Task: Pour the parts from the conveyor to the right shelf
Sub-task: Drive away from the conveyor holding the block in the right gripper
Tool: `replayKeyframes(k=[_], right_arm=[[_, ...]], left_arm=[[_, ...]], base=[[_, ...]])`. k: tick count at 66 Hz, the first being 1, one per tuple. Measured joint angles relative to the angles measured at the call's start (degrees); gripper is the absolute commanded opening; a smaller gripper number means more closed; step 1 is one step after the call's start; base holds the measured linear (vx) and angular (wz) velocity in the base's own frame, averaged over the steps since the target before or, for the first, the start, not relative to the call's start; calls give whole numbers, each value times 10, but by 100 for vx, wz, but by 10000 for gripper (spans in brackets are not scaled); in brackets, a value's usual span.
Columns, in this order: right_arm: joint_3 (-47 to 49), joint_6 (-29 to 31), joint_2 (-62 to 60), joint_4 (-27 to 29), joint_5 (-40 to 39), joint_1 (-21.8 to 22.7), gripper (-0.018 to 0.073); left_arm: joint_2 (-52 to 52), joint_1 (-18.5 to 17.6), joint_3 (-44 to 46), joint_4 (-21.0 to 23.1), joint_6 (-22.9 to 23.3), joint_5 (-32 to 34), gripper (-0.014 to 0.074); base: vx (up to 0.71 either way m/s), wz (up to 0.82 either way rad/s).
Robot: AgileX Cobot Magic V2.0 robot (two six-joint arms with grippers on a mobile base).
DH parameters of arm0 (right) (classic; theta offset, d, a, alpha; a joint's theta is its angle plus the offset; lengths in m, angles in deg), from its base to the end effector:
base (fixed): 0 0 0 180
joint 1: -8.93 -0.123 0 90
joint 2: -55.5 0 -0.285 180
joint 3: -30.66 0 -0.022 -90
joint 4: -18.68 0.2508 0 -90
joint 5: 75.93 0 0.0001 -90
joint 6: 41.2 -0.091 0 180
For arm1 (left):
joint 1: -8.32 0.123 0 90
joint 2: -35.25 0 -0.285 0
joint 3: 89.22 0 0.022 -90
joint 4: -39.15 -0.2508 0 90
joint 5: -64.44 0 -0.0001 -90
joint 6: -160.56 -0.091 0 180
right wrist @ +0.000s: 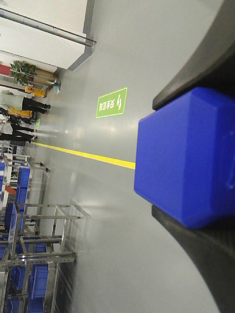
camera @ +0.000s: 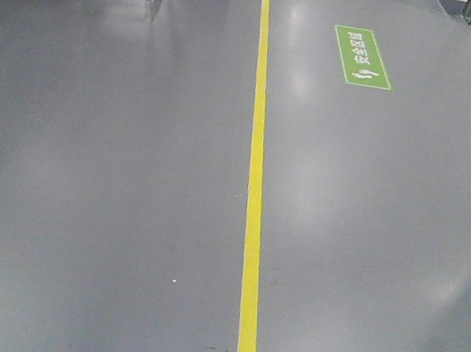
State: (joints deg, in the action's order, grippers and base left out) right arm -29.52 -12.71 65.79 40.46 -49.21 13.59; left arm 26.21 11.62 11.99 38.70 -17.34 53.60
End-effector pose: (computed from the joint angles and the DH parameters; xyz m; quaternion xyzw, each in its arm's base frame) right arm 0.0390 0.0121 0.2698 -0.0832 0.7352 -0.0172 0.6725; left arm 0.0582 0.0035 0.1854 -0.0333 0.7578 0.0099 0.6516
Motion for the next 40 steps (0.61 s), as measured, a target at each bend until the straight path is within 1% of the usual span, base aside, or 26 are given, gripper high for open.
replayKeyframes(k=[9, 21, 40], right_arm=[[0, 0, 0, 0, 0, 0, -5], [0, 0, 0, 0, 0, 0, -5], [0, 0, 0, 0, 0, 0, -5]], left_arm=[[0, 0, 0, 0, 0, 0, -6], [0, 0, 0, 0, 0, 0, -6], [0, 0, 0, 0, 0, 0, -6]], base=[[12, -10], [20, -24], [33, -21]])
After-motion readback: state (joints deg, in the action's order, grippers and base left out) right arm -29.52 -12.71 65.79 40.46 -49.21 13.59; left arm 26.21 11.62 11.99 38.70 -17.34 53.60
